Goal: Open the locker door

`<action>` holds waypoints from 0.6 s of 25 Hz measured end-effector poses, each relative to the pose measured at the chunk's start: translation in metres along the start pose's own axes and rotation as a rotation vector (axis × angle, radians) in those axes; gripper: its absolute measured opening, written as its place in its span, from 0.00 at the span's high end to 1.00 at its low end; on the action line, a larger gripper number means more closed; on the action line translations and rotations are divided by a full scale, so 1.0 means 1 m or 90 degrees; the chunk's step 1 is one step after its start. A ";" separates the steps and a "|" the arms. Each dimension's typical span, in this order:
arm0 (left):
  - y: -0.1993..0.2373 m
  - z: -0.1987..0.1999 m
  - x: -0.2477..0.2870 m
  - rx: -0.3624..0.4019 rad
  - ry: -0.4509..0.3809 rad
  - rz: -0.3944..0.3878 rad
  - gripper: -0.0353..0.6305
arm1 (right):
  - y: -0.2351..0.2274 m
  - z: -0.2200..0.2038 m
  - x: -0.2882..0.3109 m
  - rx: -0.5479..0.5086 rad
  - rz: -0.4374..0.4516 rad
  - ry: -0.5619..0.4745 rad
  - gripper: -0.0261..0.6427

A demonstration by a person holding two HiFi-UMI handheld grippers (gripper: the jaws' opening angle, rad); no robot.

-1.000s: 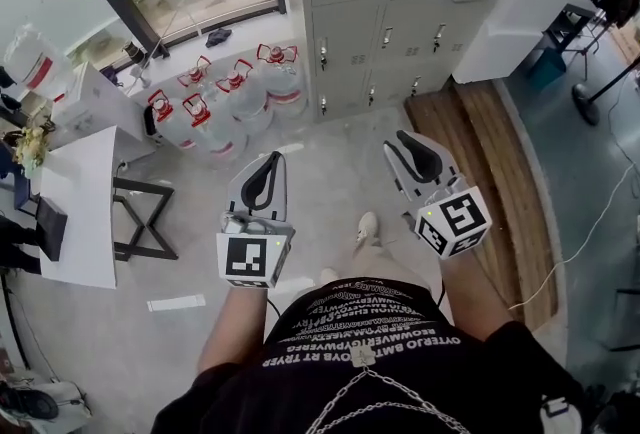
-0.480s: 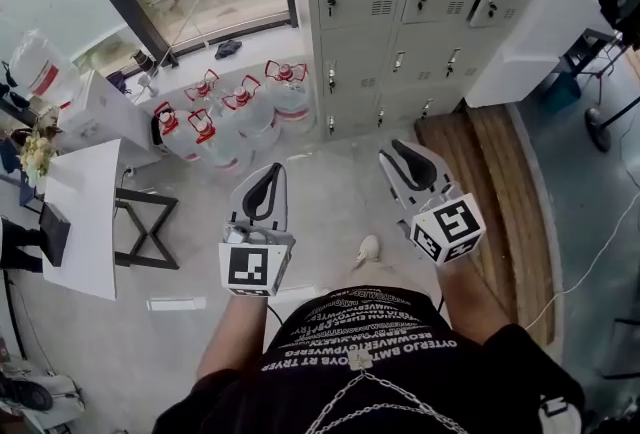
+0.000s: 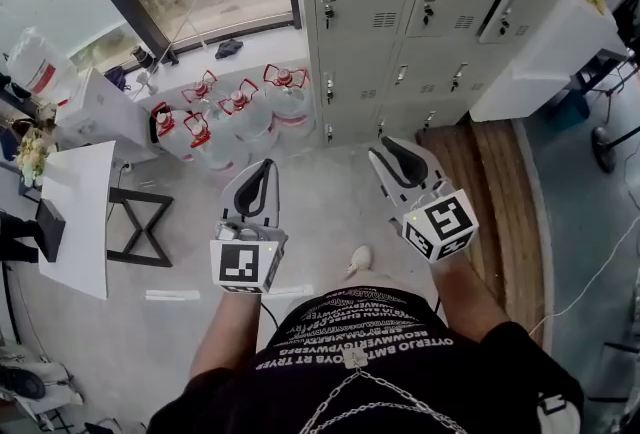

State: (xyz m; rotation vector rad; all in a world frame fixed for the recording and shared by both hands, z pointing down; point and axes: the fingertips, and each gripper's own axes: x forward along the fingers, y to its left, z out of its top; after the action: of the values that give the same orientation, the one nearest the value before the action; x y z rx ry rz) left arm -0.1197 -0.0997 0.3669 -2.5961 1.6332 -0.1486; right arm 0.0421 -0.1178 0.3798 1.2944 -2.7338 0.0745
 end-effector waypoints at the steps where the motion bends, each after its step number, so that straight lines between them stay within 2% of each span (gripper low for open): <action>1: -0.002 0.001 0.007 0.000 0.002 0.002 0.95 | -0.007 0.000 0.001 0.000 0.004 0.000 0.83; 6: -0.015 0.002 0.045 0.003 0.014 0.007 0.95 | -0.046 -0.002 0.005 -0.001 0.017 -0.001 0.83; 15: -0.040 0.017 0.099 0.016 0.006 0.016 0.95 | -0.107 -0.005 0.004 0.005 0.029 -0.009 0.83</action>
State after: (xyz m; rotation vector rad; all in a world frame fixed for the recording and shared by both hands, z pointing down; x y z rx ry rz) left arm -0.0387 -0.1716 0.3589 -2.5601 1.6544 -0.1792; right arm 0.1230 -0.1887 0.3847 1.2401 -2.7768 0.0801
